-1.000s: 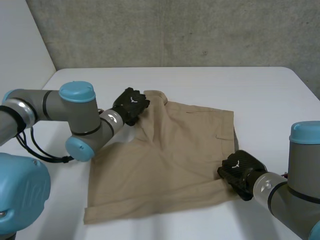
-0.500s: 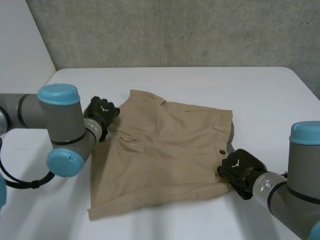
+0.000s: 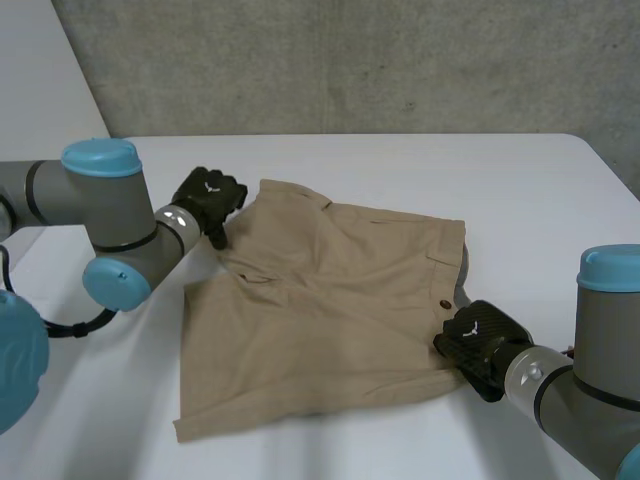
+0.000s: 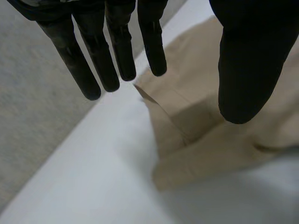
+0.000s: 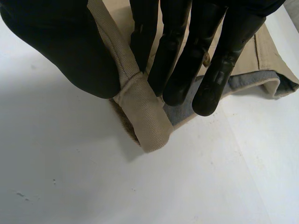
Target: Fold the shorts.
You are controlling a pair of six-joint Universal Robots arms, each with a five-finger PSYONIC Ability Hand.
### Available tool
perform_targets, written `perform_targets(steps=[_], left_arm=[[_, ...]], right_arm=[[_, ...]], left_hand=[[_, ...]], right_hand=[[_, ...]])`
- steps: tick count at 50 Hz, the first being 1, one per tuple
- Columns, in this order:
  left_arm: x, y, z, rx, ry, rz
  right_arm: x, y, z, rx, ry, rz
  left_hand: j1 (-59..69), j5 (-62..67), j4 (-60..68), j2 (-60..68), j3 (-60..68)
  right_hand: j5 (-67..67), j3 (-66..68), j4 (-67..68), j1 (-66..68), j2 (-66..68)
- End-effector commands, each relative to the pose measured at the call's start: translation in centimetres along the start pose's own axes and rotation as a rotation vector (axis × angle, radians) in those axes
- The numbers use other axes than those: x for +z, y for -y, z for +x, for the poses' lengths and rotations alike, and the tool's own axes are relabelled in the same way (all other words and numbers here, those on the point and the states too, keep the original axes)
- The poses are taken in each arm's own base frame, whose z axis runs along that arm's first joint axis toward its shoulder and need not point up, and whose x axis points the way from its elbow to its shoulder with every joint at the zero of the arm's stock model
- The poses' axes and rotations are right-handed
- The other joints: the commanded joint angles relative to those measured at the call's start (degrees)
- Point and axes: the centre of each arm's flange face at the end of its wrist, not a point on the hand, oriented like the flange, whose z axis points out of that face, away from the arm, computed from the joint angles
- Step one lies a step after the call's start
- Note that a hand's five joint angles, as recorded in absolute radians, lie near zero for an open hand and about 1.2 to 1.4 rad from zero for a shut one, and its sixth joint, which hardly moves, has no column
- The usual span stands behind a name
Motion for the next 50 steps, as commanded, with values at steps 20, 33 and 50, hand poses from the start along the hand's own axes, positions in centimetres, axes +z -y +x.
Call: perform_targets(steps=[20, 33, 50], left_arm=[[0.6, -4.2, -1.9, -0.030, 0.062, -0.176], [-0.9, -4.9, -1.1, 0.077, 0.079, -0.261], [-3.3, -3.3, -1.1, 0.085, 0.149, -0.277]], right_arm=[[0.6, -0.4, -0.2, 0.001, 0.009, -0.009], [0.5, -0.4, -0.2, 0.001, 0.009, -0.011], [0.4, -0.2, -0.1, 0.004, 0.002, -0.005]], left_hand=[[45.77, 45.82, 45.80, 46.00, 45.94], [48.27, 48.32, 48.29, 48.50, 48.44], [-6.03, -5.98, -6.01, -5.80, -5.86]], right_hand=[[13.77, 12.19, 11.89, 25.39, 12.81], [13.77, 12.19, 11.89, 25.39, 12.81], [13.77, 12.19, 11.89, 25.39, 12.81]])
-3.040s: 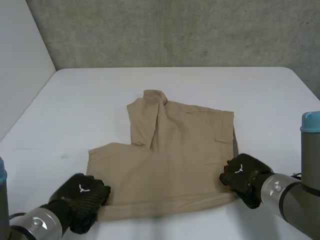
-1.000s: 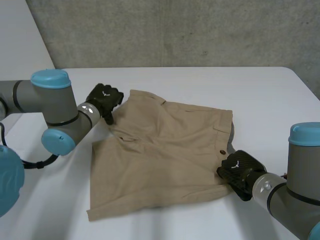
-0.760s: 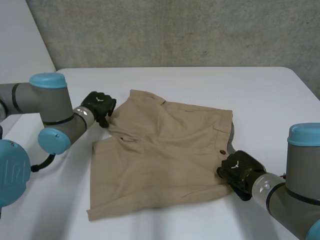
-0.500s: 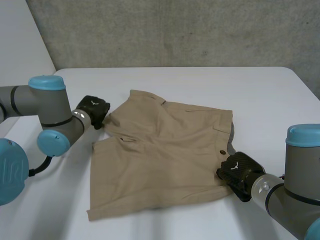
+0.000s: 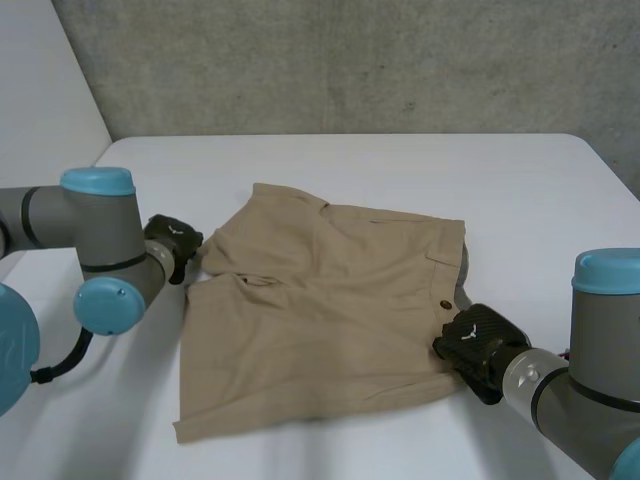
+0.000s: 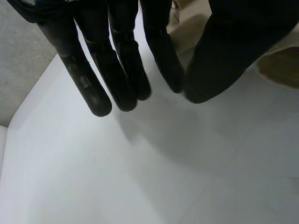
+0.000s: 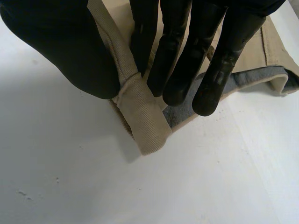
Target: Fold the shorts.
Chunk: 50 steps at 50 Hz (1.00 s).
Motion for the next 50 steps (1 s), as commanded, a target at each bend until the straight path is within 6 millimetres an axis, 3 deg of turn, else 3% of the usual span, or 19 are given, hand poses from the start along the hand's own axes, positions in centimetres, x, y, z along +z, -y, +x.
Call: perform_targets(steps=[1, 5, 10, 11, 15, 19, 20, 24, 30, 38, 41, 43, 47, 50], left_arm=[[-1.8, 1.9, -0.8, -0.004, 0.051, 0.057], [-3.7, 3.2, -2.0, -0.047, 0.089, 0.093], [-8.2, 3.8, -2.8, -0.192, 0.078, 0.111], [-9.9, 3.9, -2.7, -0.238, 0.070, 0.119], [-12.9, 3.6, -2.1, -0.319, 0.045, 0.118], [-16.3, 2.2, 0.3, -0.368, -0.046, 0.061], [-17.7, 1.5, 1.8, -0.372, -0.102, 0.023], [-20.4, 0.2, 4.4, -0.359, -0.203, -0.046], [-21.9, -1.4, 6.6, -0.338, -0.269, -0.100], [-21.0, -1.8, 7.3, -0.336, -0.273, -0.113], [-19.5, -1.9, 7.4, -0.344, -0.236, -0.082], [-19.0, -1.7, 7.1, -0.354, -0.187, -0.044], [-19.0, -1.2, 6.6, -0.346, -0.130, 0.003], [-21.1, -0.1, 5.2, -0.302, -0.117, 0.044]], right_arm=[[0.0, 0.1, 0.2, 0.005, -0.009, 0.004], [0.1, 0.2, 0.5, 0.025, -0.019, 0.012], [0.3, 0.9, 1.5, 0.144, -0.047, 0.040], [0.4, 1.1, 1.8, 0.163, -0.052, 0.048], [0.6, 1.8, 2.7, 0.259, -0.070, 0.074], [0.9, 2.1, 3.1, 0.314, -0.076, 0.089], [0.9, 2.1, 3.1, 0.316, -0.076, 0.091], [0.9, 2.1, 3.2, 0.322, -0.082, 0.092], [0.9, 2.1, 3.1, 0.325, -0.082, 0.090], [0.9, 2.1, 3.1, 0.325, -0.085, 0.091], [0.8, 2.1, 3.1, 0.325, -0.089, 0.094], [0.7, 2.0, 3.1, 0.326, -0.089, 0.088], [0.2, 1.9, 2.9, 0.308, -0.084, 0.076], [-1.6, 2.4, 3.0, 0.278, -0.091, 0.086]], left_hand=[[-29.82, -32.84, -33.89, -32.56, -33.47], [-36.57, -39.59, -40.63, -39.30, -40.22], [-36.23, -39.25, -40.30, -38.96, -39.88], [-36.06, -39.08, -40.13, -38.80, -39.71], [-35.56, -38.58, -39.62, -38.29, -39.21], [-34.89, -37.91, -38.95, -37.62, -38.53], [-35.05, -38.07, -39.12, -37.78, -38.70], [-34.88, -37.90, -38.95, -37.62, -38.53], [-32.03, -35.05, -36.10, -34.77, -35.68], [-28.18, -31.20, -32.24, -30.91, -31.82], [10.72, 7.70, 6.65, 7.99, 7.07], [25.73, 22.71, 21.67, 23.00, 22.08], [25.82, 22.80, 21.75, 23.08, 22.17], [25.82, 22.80, 21.75, 23.08, 22.17]], right_hand=[[13.77, 12.19, 11.89, 25.39, 12.81], [13.77, 12.19, 11.89, 25.39, 12.81], [13.77, 12.19, 11.89, 25.39, 12.81], [13.77, 12.19, 11.89, 25.39, 12.81], [13.77, 12.19, 11.89, 25.39, 12.81], [13.77, 12.19, 11.89, 25.39, 12.81], [13.77, 12.19, 11.89, 25.39, 12.81], [13.77, 12.19, 11.89, 25.39, 12.81], [13.77, 12.19, 11.89, 25.39, 12.81], [13.77, 12.19, 11.89, 25.39, 12.81], [13.77, 12.19, 11.89, 25.39, 12.81], [13.77, 12.19, 11.89, 25.39, 12.81], [13.77, 12.19, 11.89, 25.39, 12.81], [13.77, 12.19, 11.89, 25.39, 12.81]])
